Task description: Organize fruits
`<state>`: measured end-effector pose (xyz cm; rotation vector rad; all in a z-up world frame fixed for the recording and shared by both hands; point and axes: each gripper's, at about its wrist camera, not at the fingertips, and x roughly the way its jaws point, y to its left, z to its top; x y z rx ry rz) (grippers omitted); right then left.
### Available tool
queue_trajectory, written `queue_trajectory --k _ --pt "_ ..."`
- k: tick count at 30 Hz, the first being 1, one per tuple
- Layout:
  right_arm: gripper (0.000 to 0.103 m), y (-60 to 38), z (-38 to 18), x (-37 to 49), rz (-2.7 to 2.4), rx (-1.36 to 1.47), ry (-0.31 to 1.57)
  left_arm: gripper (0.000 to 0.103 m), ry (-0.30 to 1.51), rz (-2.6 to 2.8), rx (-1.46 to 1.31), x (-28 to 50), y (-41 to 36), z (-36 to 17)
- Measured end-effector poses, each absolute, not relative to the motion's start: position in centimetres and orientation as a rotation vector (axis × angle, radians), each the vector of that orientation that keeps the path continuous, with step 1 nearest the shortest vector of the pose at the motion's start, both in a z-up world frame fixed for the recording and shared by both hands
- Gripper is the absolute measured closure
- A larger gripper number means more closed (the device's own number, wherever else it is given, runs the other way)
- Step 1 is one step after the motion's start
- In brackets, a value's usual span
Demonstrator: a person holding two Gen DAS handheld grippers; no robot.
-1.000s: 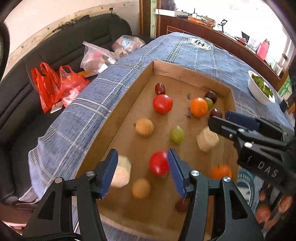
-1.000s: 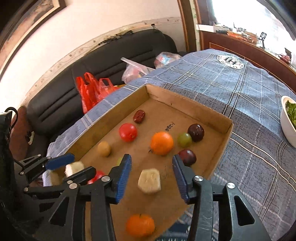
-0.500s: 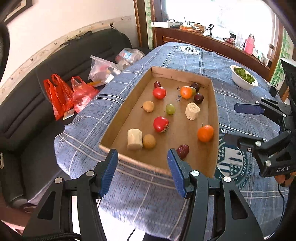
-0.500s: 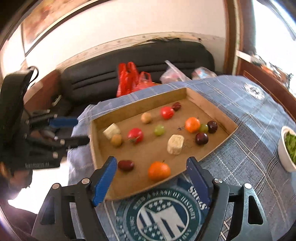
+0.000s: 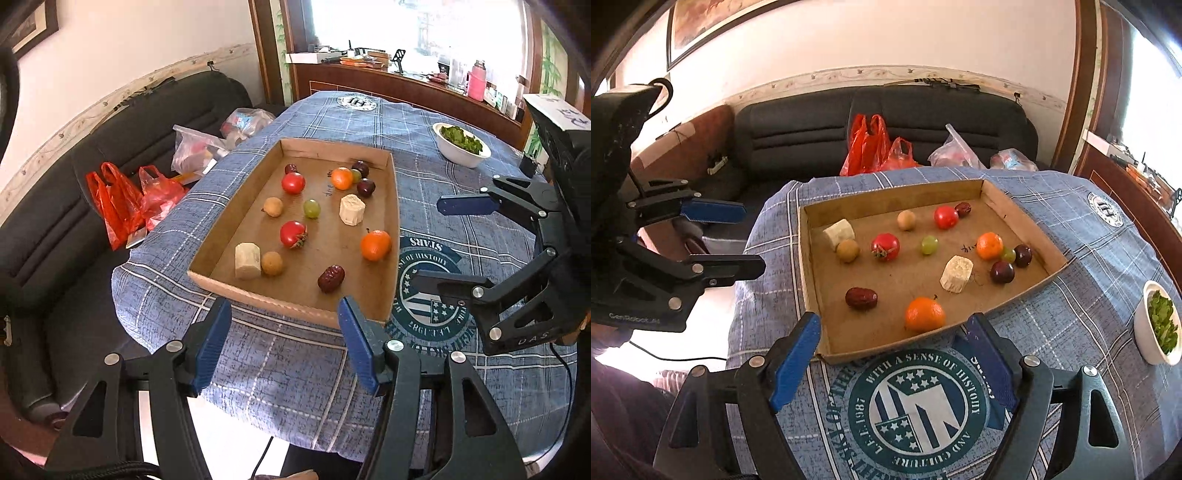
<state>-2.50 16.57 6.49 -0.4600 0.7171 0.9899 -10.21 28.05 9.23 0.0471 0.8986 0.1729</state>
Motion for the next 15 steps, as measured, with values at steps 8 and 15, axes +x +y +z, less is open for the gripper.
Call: queue_trajectory --k 8,15 --pt "0.02 16.6 6.7 -3.3 1.004 -0.5 0.698 0.041 0.894 0.179 0.046 -10.9 28.1 9.3" --pt "0.02 17.4 6.8 -3.8 1.023 -0.532 0.688 0.041 0.887 0.184 0.043 -11.0 28.2 9.6"
